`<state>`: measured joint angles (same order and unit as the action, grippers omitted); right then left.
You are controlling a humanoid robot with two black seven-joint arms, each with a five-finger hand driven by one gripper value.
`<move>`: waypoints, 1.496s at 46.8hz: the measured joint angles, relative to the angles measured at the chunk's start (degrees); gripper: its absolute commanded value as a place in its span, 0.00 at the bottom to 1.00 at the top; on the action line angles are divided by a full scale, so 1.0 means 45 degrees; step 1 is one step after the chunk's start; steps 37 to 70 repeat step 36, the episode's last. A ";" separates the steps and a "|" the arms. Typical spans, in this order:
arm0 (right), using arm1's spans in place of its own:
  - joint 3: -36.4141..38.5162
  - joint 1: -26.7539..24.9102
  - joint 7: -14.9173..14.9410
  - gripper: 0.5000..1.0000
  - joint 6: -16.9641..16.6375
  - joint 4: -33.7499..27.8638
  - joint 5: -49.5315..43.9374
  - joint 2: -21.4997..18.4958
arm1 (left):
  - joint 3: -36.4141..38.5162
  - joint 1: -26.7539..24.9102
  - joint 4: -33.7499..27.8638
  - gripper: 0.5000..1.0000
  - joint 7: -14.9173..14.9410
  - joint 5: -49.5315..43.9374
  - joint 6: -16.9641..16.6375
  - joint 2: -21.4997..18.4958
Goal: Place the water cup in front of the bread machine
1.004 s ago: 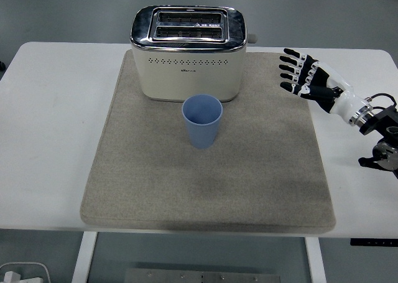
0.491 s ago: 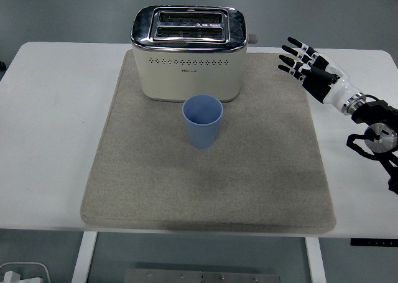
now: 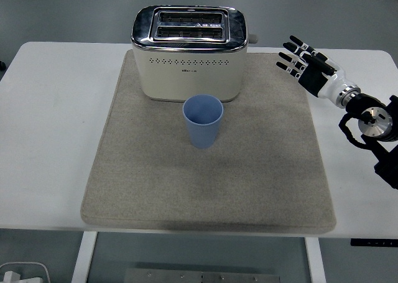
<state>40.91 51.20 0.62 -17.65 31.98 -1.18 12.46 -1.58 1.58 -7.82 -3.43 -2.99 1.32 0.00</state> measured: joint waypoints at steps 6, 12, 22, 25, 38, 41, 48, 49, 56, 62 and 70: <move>0.0087 0.0024 0.0177 0.86 0.0304 0.0000 0.0008 -0.0015 | 0.0000 -0.0002 0.0000 1.00 0.0000 0.0000 0.0000 0.0000; 0.0166 0.0028 0.0304 0.86 0.0769 0.0000 -0.0059 -0.0018 | 0.0000 0.0002 0.0000 1.00 0.0000 0.0000 0.0000 0.0000; 0.0168 0.0028 0.0312 0.86 0.0654 0.0014 -0.0067 0.0000 | 0.0000 0.0002 0.0000 1.00 0.0000 0.0000 0.0000 0.0000; 0.0168 0.0028 0.0312 0.86 0.0535 0.0038 -0.0058 0.0030 | 0.0000 0.0000 0.0000 1.00 0.0000 0.0000 0.0000 0.0000; 0.0190 0.0185 0.0313 0.86 0.0020 0.0102 -0.0050 0.0178 | 0.0000 -0.0001 0.0000 1.00 0.0000 0.0000 0.0000 0.0000; 0.0190 0.0185 0.0313 0.86 0.0020 0.0102 -0.0050 0.0178 | 0.0000 -0.0001 0.0000 1.00 0.0000 0.0000 0.0000 0.0000; 0.0190 0.0185 0.0313 0.86 0.0020 0.0102 -0.0050 0.0178 | 0.0000 -0.0001 0.0000 1.00 0.0000 0.0000 0.0000 0.0000; 0.0190 0.0185 0.0313 0.86 0.0020 0.0102 -0.0050 0.0178 | 0.0000 -0.0001 0.0000 1.00 0.0000 0.0000 0.0000 0.0000; 0.0190 0.0185 0.0313 0.86 0.0020 0.0102 -0.0050 0.0178 | 0.0000 -0.0001 0.0000 1.00 0.0000 0.0000 0.0000 0.0000; 0.0190 0.0185 0.0313 0.86 0.0020 0.0102 -0.0050 0.0178 | 0.0000 -0.0001 0.0000 1.00 0.0000 0.0000 0.0000 0.0000; 0.0190 0.0185 0.0313 0.86 0.0020 0.0102 -0.0050 0.0178 | 0.0000 -0.0001 0.0000 1.00 0.0000 0.0000 0.0000 0.0000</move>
